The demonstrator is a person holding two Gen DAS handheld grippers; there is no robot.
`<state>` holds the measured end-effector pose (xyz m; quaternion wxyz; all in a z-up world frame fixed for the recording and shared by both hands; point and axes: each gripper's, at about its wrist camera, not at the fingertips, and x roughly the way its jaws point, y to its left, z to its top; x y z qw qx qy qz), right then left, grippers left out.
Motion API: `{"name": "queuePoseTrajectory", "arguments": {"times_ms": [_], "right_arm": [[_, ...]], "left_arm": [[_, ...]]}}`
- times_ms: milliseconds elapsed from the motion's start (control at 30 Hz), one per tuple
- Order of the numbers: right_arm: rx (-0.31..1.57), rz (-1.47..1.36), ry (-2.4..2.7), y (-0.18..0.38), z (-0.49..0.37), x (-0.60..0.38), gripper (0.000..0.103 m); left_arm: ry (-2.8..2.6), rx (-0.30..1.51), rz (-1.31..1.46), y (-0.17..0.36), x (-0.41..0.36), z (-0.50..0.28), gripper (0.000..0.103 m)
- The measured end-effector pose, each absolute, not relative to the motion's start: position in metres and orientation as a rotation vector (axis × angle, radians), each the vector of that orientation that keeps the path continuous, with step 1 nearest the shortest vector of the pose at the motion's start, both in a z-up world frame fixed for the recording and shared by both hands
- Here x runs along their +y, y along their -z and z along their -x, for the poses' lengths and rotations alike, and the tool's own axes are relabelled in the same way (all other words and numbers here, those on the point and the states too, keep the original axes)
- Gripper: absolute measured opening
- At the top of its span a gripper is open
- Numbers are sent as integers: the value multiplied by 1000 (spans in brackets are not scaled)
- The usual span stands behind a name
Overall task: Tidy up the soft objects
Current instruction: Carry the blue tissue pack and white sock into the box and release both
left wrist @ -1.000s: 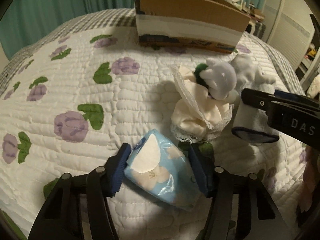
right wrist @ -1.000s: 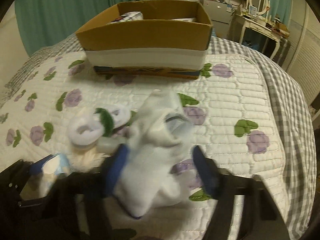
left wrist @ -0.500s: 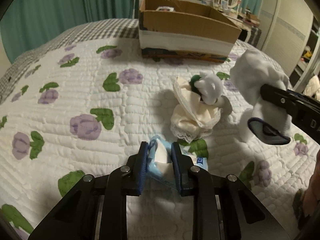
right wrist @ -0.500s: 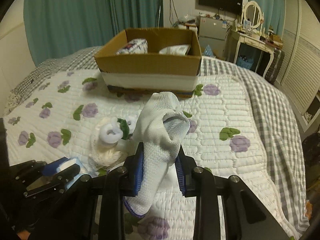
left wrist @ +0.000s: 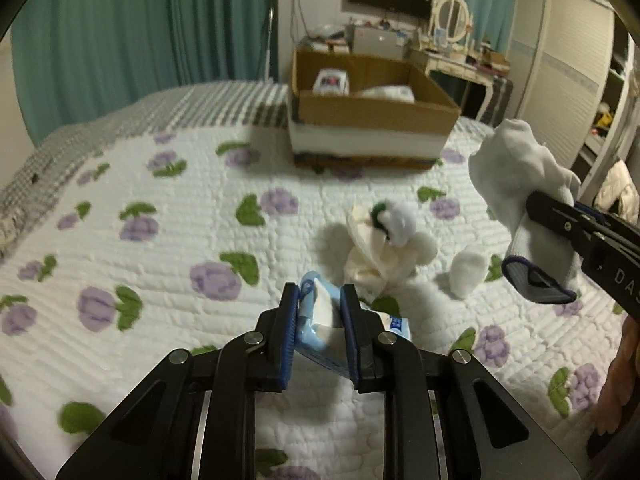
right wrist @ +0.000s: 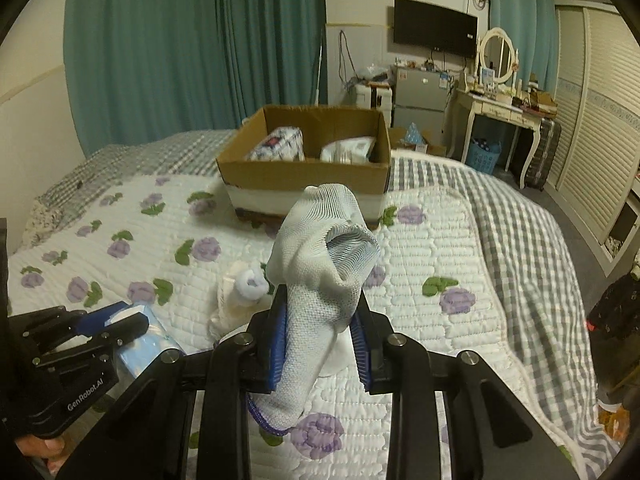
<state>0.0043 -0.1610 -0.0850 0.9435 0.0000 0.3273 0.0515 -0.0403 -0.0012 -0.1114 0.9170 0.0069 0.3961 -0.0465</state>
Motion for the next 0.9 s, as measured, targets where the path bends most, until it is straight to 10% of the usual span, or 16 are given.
{"name": "queuePoseTrajectory", "arguments": {"times_ms": [900], "right_arm": [[246, 21, -45, -114, 50, -143, 28]], "left_arm": [[132, 227, -48, -122, -5, 63, 20]]}}
